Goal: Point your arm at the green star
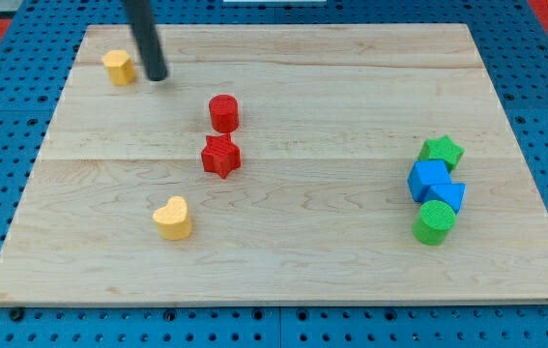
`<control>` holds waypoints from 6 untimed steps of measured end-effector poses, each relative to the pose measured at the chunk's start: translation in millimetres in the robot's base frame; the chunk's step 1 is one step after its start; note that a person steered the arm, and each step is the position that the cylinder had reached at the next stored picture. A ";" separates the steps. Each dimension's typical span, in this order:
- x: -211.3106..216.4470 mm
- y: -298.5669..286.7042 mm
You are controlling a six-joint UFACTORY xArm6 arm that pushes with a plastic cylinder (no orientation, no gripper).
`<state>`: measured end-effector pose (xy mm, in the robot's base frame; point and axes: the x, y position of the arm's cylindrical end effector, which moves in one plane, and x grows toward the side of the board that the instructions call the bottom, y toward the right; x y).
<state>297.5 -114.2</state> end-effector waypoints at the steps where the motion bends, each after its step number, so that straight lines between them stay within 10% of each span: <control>1: -11.0 148.8; 3: 56.4 369.8; 4: 149.4 393.2; 6: 125.3 276.3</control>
